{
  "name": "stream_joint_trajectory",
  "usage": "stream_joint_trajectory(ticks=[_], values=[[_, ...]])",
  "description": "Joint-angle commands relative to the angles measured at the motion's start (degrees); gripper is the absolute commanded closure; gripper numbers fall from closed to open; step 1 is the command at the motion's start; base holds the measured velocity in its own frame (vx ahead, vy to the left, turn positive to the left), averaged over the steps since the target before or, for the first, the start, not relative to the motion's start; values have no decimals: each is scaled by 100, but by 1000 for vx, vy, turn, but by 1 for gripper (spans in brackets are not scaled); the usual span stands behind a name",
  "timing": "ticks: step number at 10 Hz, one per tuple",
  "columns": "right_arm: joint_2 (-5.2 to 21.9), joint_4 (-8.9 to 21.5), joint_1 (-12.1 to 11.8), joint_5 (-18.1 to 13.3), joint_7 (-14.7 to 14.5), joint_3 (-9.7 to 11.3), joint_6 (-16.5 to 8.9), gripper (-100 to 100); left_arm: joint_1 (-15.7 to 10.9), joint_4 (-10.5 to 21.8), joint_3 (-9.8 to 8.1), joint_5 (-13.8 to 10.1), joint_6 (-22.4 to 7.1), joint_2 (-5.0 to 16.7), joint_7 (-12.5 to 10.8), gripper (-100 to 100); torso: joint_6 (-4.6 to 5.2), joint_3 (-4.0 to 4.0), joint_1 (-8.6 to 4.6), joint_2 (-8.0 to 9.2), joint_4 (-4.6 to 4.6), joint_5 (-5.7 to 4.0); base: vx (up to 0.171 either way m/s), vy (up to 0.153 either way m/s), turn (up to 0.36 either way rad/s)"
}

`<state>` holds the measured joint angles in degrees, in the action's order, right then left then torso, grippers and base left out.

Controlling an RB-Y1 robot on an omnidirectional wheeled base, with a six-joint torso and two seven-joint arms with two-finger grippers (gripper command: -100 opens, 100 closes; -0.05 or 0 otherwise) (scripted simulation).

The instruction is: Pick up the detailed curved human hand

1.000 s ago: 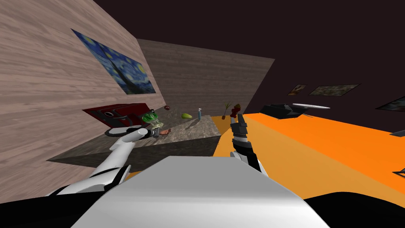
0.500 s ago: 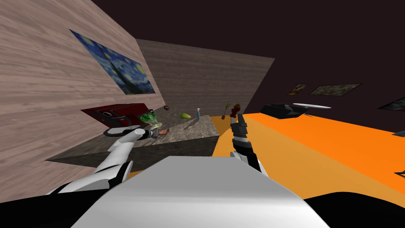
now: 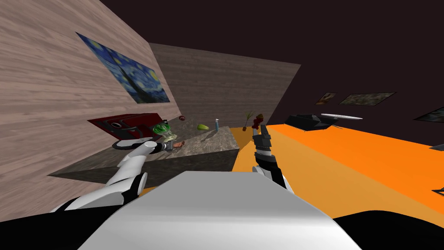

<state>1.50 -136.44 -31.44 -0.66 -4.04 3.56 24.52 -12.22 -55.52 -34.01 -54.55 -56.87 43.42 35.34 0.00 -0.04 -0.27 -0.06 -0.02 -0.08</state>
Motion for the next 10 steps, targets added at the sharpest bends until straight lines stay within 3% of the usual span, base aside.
stream_joint_trajectory(ticks=[1, 2, 3, 4, 5, 7, 8, 9, 10], values=[[0, 0, 0, 0, 0, 0, 0, 0, -62, 286, -60, -32, 5, 1, 286, -100, 0, 0, 0, 0, 0, 0, 3, -60, 7], [0, 0, 0, 0, 0, 0, 0, 0, -62, 407, -60, -32, 5, 1, 461, -100, 0, 2, 9, 3, 0, 2, -5, -19, -2], [1, 0, 0, 0, 0, -1, 0, 0, -337, 655, -324, -291, -41, 7, 624, -100, -1, 4, 23, 6, 1, 4, -19, -74, 6], [0, 0, 0, 0, 0, 0, 0, 0, -337, 831, -416, -291, -41, 7, 787, -100, 0, 6, 7, 10, 2, 2, -7, -87, 9], [0, 0, 0, 0, 0, 0, 0, 0, -337, 1009, -416, -291, -41, 7, 954, -100, -1, 5, 3, 9, 2, 0, 14, -48, 4], [1, 0, 0, 0, 0, -1, 0, 0, -337, 1064, -416, -291, -41, 7, 1210, -100, -1, 1, 26, 2, 0, 5, 11, -6, -1], [1, 0, 0, 0, 0, -1, 0, 0, -340, 1061, -415, -293, -39, 8, 1138, -100, -1, 2, 33, 3, 1, 7, 0, 0, 0], [1, 0, 0, 0, 0, -1, 0, 0, -339, 1064, -416, -294, -38, 8, 1166, 100, -1, 3, 35, 5, 1, 7, 0, 0, 0], [1, 0, 0, 0, 0, -1, 0, 0, -339, 1064, -416, -294, -38, 8, 1163, 100, -1, 3, 34, 6, 1, 7, 0, 0, 0]])
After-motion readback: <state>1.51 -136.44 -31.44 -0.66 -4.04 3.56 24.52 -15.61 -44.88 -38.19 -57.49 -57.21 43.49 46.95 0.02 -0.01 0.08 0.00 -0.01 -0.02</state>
